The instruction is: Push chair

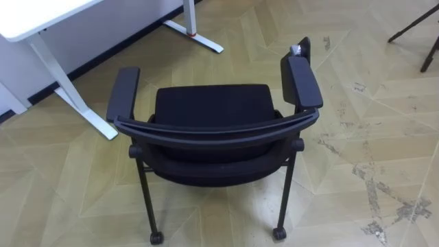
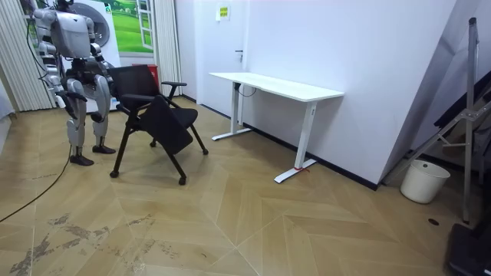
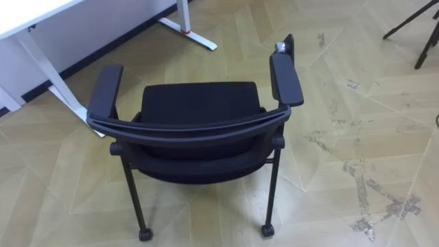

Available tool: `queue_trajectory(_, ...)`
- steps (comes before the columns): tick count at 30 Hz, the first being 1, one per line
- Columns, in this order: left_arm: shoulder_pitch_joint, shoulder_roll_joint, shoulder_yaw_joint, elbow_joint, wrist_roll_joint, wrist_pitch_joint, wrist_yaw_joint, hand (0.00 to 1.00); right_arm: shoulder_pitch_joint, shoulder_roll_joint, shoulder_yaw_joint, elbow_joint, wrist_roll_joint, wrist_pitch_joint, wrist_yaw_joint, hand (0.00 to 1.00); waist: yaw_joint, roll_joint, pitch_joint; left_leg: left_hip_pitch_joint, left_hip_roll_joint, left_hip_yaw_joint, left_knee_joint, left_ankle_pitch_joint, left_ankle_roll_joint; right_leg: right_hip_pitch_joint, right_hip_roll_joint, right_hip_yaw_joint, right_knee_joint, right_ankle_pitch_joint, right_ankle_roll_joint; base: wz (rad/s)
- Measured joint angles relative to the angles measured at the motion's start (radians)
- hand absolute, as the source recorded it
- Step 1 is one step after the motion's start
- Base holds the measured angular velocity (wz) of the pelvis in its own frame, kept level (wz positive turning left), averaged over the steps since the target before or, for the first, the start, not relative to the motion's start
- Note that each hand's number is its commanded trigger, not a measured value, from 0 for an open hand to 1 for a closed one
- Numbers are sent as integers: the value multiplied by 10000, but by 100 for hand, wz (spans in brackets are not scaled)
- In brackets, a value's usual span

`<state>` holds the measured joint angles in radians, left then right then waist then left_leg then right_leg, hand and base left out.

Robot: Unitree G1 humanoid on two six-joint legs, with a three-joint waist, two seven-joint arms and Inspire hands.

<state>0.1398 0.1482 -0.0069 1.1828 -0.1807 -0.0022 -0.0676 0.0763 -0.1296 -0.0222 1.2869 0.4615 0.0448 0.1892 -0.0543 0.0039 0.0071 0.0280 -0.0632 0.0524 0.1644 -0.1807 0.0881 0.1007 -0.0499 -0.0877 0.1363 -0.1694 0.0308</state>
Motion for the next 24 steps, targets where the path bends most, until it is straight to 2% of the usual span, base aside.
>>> queue_trajectory(7,-80,-10,-17,-18,212,-20,174,0,-26,0,-25,-132,-325,-8,-174,0,10,-43,12,-1,4,6,11,1,0,-66,-2,12,0,0,0,0)
queue_trajectory(12,-102,-62,232,-25,362,-19,251,0,-21,-1,-679,-61,-340,-8,-749,0,6,-48,6,17,-4,-4,22,0,0,-48,-2,-9,2,0,0,0)
queue_trajectory(19,-110,-148,441,-28,351,-19,414,0,21,0,-991,-26,-310,-1,-959,0,-15,-58,-2,20,0,-5,21,-1,-1,-43,-3,-19,3,0,0,0)
queue_trajectory(24,-40,-163,422,13,-669,-23,769,0,53,5,-974,19,-291,-5,-1239,0,16,-105,-1,49,2,10,14,0,-1,-14,-3,-11,0,0,0,0)
